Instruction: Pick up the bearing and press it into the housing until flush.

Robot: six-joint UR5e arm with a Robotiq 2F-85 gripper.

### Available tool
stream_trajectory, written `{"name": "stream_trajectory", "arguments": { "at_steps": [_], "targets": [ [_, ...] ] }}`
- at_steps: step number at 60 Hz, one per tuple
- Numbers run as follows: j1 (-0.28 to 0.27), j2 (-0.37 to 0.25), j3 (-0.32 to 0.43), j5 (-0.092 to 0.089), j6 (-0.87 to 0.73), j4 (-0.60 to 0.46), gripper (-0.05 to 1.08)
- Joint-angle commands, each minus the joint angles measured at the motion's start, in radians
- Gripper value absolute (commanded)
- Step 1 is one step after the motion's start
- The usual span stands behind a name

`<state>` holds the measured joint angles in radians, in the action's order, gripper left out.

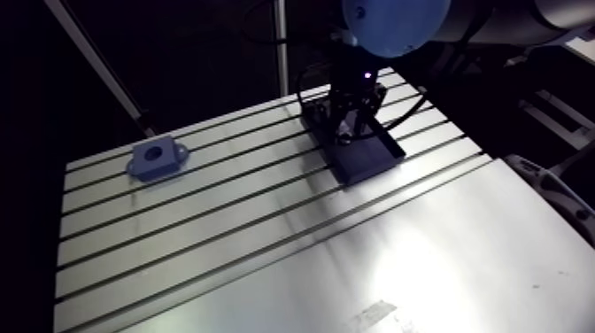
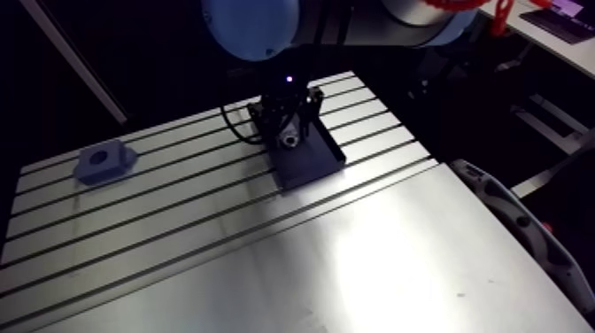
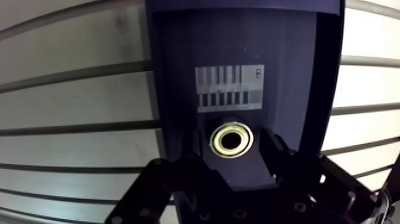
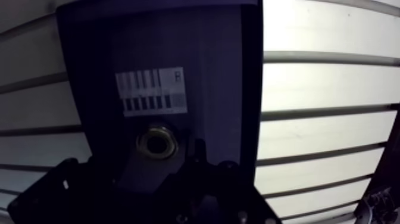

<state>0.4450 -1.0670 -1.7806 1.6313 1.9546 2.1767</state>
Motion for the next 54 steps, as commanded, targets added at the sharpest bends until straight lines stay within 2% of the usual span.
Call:
{"name": "stream_trajectory", "arguments": {
  "at_steps": [1,23,54],
  "targets": [
    [0.000,0.000,0.002,0.000,0.001,0.002,0.42],
    [-0.002,0.000,0.000,0.000,-0.001,0.004,0.49],
    [-0.005,0.000,-0.001,0.000,-0.001,0.004,0.51]
  ]
}}
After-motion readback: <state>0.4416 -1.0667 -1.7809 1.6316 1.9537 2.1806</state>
